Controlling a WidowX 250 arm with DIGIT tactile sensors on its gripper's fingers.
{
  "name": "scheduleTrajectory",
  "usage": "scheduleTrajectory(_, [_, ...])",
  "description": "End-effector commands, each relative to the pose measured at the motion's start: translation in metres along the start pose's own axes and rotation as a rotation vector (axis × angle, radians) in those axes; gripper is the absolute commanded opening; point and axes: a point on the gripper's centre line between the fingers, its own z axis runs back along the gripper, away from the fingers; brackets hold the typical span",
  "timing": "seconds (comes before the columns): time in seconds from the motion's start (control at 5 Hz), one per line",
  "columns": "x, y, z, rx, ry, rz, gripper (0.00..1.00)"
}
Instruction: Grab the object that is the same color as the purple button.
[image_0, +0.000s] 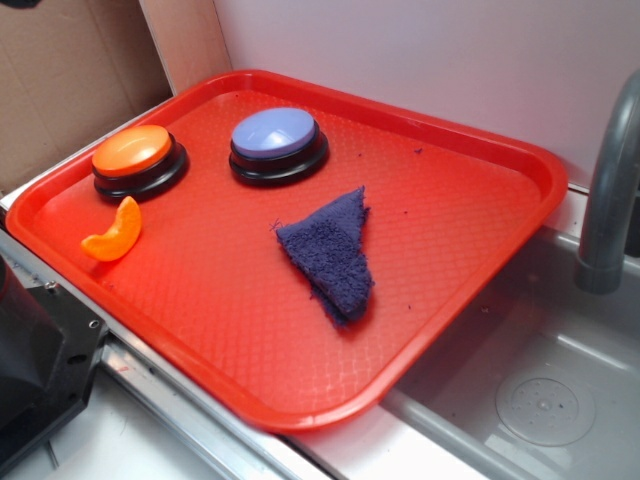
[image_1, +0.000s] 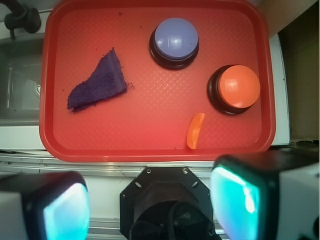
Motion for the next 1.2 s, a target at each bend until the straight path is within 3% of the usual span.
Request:
scheduleTrajectory(0.0, [0.062, -0.03, -0.045, -0.058, -0.029, 0.056, 1.0])
scheduleTrajectory(0.4, [0.105, -0.046, -0.098, -0.038, -0.065, 0.214, 1.0])
scheduleTrajectory(0.8, [0.132, -0.05, -0.158, -0.073, 0.017, 0.281, 1.0])
scheduleTrajectory(1.0, [0.136, -0.058, -0.176, -0.012, 0.028, 0.28, 1.0])
